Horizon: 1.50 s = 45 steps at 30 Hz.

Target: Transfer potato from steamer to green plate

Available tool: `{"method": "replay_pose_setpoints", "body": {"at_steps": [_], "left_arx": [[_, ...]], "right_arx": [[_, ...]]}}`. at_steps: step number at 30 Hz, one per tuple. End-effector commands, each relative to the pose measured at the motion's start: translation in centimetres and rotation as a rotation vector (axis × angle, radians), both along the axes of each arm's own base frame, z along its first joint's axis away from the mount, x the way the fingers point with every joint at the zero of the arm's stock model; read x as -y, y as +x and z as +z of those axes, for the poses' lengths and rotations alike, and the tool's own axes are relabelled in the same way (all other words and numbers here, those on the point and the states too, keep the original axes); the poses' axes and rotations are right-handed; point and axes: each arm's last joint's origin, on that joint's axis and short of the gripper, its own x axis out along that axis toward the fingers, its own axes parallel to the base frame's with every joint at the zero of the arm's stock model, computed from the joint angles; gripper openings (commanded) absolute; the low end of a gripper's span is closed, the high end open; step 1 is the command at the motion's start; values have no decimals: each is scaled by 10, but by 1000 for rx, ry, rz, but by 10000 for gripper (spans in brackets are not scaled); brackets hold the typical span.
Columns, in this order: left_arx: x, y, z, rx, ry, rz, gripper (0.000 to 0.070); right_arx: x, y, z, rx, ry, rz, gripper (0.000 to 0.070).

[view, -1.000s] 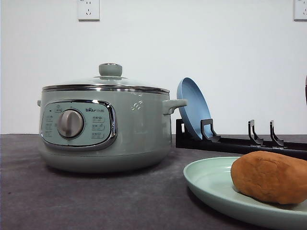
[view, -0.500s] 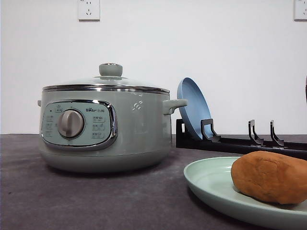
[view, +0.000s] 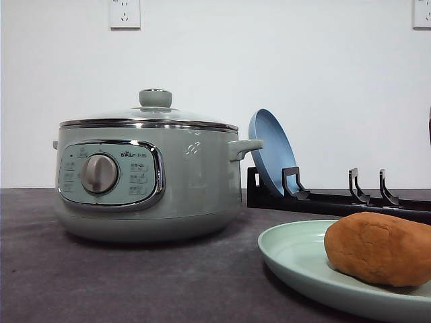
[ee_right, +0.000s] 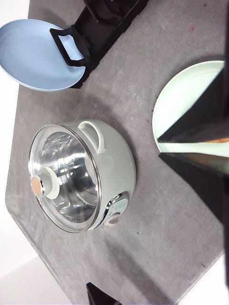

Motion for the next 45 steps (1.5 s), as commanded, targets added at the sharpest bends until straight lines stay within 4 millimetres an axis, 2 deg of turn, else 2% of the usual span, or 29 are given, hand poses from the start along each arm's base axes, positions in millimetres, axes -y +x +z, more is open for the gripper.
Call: {"method": "replay_pose_setpoints", "body": {"at_steps": [1,6,10,19,24,28,34,45], "left_arx": [[0,1,-8,-26,11,3,0],[0,1,-8,-26,11,3,0],[0,1,-8,-26,11,3,0],[0,1,-7,-25,11,3,0],[0,1,-7,-25,11,3,0],[0,1,-7,-25,11,3,0],[0,1,-7,-25,11,3,0],[0,1,-7,-25,11,2,0]], "right_arx": [[0,-1,6,28,10,9,25],[4,4,3,44,-10,-77,25],[14,13,-18,86,-47,-246,25],[38,29,-116,352,-112,-540,24],[42,36,-167,376,-115,-595,24],[43,41,-194,381,-108,-597,24],[43,42,-216,326,-118,-596,24],[43,43,-215,343,-123,-593,25]]}}
